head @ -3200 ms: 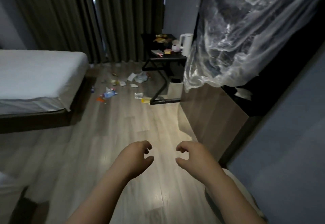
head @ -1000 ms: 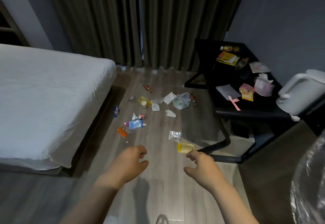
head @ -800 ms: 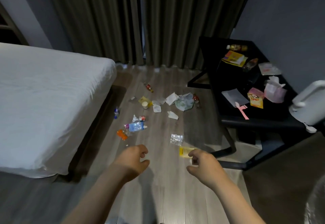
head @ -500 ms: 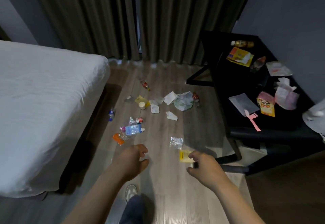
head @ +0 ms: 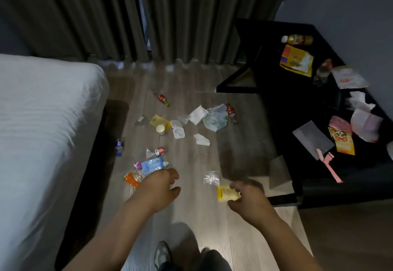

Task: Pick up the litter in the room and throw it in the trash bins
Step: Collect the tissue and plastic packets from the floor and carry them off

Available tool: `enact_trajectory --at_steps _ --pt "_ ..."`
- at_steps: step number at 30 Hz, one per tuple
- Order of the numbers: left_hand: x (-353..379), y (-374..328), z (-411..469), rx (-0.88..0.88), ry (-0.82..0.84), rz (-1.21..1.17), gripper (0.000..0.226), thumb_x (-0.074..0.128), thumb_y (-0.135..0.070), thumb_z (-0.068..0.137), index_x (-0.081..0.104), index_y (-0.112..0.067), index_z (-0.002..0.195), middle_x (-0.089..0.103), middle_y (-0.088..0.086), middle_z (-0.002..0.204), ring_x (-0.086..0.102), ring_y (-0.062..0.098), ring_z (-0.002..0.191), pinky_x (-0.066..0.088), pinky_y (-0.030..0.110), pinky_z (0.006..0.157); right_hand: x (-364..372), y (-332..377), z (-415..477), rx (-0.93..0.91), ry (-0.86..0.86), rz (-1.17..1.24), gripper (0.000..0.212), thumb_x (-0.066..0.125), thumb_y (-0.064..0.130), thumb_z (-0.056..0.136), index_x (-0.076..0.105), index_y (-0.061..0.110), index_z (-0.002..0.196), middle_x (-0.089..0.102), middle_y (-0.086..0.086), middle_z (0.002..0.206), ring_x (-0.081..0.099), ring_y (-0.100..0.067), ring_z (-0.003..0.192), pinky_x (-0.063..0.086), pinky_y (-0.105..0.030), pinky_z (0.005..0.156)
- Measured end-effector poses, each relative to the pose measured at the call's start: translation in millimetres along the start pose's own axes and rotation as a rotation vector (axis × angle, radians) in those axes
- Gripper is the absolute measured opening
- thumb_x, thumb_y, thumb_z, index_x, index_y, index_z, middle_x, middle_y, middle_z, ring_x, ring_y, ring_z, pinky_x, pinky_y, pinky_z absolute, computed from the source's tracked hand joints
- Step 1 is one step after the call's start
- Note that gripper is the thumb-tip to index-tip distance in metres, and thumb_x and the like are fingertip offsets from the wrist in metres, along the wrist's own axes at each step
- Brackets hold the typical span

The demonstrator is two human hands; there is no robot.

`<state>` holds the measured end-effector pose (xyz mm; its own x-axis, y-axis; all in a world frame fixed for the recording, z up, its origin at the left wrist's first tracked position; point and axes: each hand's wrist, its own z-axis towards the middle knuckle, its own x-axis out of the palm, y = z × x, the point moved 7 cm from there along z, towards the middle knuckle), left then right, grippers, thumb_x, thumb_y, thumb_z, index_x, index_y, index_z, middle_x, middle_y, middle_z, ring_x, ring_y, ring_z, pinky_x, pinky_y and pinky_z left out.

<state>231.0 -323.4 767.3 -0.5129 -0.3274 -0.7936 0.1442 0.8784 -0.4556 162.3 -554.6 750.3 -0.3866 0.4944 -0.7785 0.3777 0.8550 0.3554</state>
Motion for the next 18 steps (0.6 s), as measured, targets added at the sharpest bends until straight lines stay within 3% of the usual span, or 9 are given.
enact_trajectory --at_steps 7,10,12,18 --pt "6 2 88 0.010 0.055 0.044 0.030 0.060 -0.037 0.088 0.058 -0.029 0.117 0.063 -0.010 0.112 0.049 0.002 0.086 0.031 0.007 0.062 -17 -15 85 0.045 0.036 0.051 0.038 0.067 0.021 0.083 0.059 0.018 0.121 0.065 -0.005 0.112 0.066 -0.019 0.091 0.054 -0.025 0.079" --pt "19 1 131 -0.006 0.074 0.058 0.029 0.058 -0.035 0.090 0.057 -0.028 0.118 0.061 -0.009 0.115 0.049 0.001 0.088 0.029 0.003 0.061 -24 -28 132 0.029 0.034 0.020 0.040 0.065 0.024 0.085 0.057 0.021 0.124 0.064 -0.001 0.118 0.063 -0.016 0.098 0.042 -0.015 0.073" --pt "35 1 163 0.005 0.091 0.060 0.031 0.058 -0.032 0.091 0.055 -0.026 0.121 0.060 -0.008 0.117 0.052 0.001 0.094 0.034 0.004 0.070 -23 -40 168 0.004 0.037 -0.011 0.041 0.064 0.025 0.085 0.056 0.022 0.126 0.063 0.000 0.120 0.060 -0.014 0.104 0.033 -0.013 0.071" --pt "128 39 267 -0.030 0.173 -0.005 0.035 0.058 -0.029 0.090 0.054 -0.025 0.125 0.061 -0.005 0.117 0.056 0.005 0.099 0.044 0.014 0.081 32 -94 282 0.011 0.041 -0.083 0.046 0.064 0.033 0.086 0.051 0.028 0.131 0.059 0.003 0.126 0.058 -0.013 0.110 0.028 -0.013 0.071"
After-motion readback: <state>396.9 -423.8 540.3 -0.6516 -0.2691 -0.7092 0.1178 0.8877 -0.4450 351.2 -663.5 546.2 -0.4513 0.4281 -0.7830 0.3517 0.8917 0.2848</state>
